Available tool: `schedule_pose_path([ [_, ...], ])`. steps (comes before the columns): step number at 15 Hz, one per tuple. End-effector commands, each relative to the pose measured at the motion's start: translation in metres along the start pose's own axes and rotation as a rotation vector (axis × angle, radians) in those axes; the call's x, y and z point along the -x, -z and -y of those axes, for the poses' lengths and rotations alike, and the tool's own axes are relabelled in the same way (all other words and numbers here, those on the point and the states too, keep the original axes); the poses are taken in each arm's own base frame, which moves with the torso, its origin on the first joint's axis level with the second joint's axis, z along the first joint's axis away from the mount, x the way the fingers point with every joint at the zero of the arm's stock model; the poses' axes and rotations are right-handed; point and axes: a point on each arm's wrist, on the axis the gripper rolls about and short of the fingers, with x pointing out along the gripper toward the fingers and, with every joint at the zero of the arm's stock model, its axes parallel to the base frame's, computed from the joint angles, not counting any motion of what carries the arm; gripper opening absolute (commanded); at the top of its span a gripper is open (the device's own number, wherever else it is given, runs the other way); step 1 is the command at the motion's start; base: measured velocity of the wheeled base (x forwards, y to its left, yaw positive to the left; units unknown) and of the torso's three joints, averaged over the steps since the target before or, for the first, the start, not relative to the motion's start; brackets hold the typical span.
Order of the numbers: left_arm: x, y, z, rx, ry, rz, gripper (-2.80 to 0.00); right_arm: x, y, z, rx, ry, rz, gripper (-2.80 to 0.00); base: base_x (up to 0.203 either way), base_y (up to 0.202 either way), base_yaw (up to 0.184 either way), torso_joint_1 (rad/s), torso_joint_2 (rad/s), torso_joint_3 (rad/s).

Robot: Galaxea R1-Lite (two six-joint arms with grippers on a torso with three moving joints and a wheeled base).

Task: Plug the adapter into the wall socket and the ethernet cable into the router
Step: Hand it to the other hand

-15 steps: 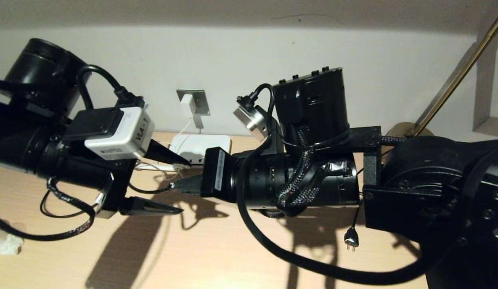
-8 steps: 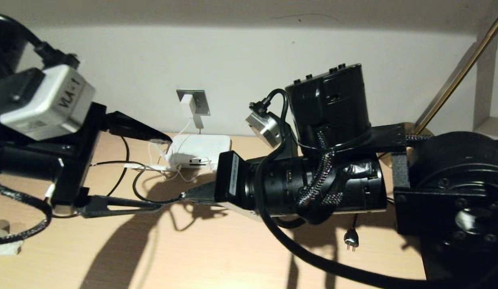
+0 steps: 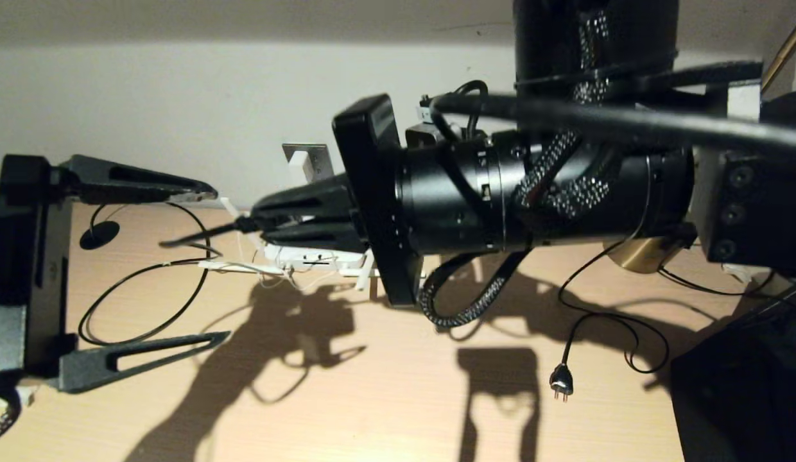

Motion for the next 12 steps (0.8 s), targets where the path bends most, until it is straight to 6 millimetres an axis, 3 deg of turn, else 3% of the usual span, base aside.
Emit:
schedule_pose_path([
  [1, 0.003, -0.004, -0.002, -0.091, -0.118, 0.076, 0.0, -0.015, -0.006, -0.002, -0.085, -0.011, -0.015, -2.8, 0.0, 0.0, 0.0, 0.0, 0.0, 0.0],
  [5, 0.009, -0.014, -0.008, -0.157, -0.205, 0.133, 0.0, -0.03, -0.011, 0.007, -0.139, 0.02, -0.035, -2.8, 0.0, 0.0, 0.0, 0.0, 0.0, 0.0],
  [9, 0.005, -0.01, -0.003, -0.202, -0.246, 0.179, 0.0, -0.023, -0.009, -0.014, -0.28, -0.036, -0.101, -2.8, 0.0, 0.0, 0.0, 0.0, 0.0, 0.0],
  [12, 0.016, -0.019, 0.009, -0.192, -0.239, 0.239, 0.0, -0.021, -0.009, -0.015, -0.282, -0.035, -0.121, -2.8, 0.0, 0.0, 0.0, 0.0, 0.0, 0.0],
])
